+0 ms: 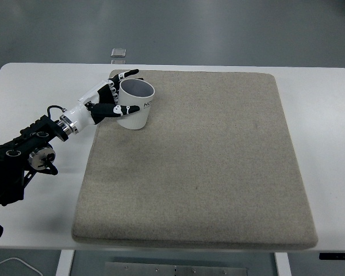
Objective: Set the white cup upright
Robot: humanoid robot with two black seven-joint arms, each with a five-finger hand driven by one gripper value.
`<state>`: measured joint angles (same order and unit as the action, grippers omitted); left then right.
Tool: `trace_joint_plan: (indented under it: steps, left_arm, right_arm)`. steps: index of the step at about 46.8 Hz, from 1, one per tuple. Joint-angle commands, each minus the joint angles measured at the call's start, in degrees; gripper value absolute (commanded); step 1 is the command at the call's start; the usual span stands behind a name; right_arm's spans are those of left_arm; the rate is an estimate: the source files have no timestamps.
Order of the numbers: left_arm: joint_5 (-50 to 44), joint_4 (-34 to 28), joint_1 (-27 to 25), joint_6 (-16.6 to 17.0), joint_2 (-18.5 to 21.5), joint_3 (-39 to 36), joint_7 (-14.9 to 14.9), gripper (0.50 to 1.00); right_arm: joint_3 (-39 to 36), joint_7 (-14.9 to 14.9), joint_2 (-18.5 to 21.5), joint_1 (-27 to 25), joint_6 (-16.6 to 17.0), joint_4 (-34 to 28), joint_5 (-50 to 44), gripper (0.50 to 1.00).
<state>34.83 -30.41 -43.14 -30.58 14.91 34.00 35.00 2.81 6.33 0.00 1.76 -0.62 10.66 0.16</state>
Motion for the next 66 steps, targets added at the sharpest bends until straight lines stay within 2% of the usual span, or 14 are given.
trace_joint_plan:
  steps: [1,10,17,25,37,49,60,66]
  left_arm:
    - [-0.11,-0.09,-0.19,-0.09,0.03,0.01,0.00,0.992]
    - [-0.20,-0.35,-0.37,-0.18,-0.05,0.36,0.00,0.992]
    - [-0.20,-2.90,-0.28,-0.09,0.39,4.22,0.00,0.992]
    - [-0.28,-4.48,-0.81,-0.26,1.26,4.76,0.00,0.994]
    - [-1.95,-4.75,-3.71,-0.44,2.41,6.25,0.00,0.994]
    - [-5.37,2.27,-10.12,4.39,1.27,5.72,0.00,0.992]
    - [-12.06,7.55,-14.25,6.32,-3.82,5.55,0.00,0.992]
    - [-14.96,8.70,-15.40,10.80,-6.73,5.55,0.00,0.992]
  right_arm:
    - [0.00,0.00,0.00,-0.01,0.00,-0.02,0.01,0.930]
    - [0.00,0.00,0.00,-0.01,0.00,0.06,0.01,0.930]
    - [0.00,0.00,0.00,-0.01,0.00,-0.02,0.01,0.930]
    - [0.00,0.00,0.00,-0.01,0.00,-0.02,-0.07,0.930]
    - [0.00,0.00,0.00,-0.01,0.00,-0.02,0.01,0.930]
    - [0.00,0.00,0.00,-0.01,0.00,0.06,0.01,0.930]
    - [0.00,0.00,0.00,-0.01,0.00,0.06,0.01,0.930]
    - [0.00,0.00,0.00,-0.01,0.00,0.06,0.01,0.930]
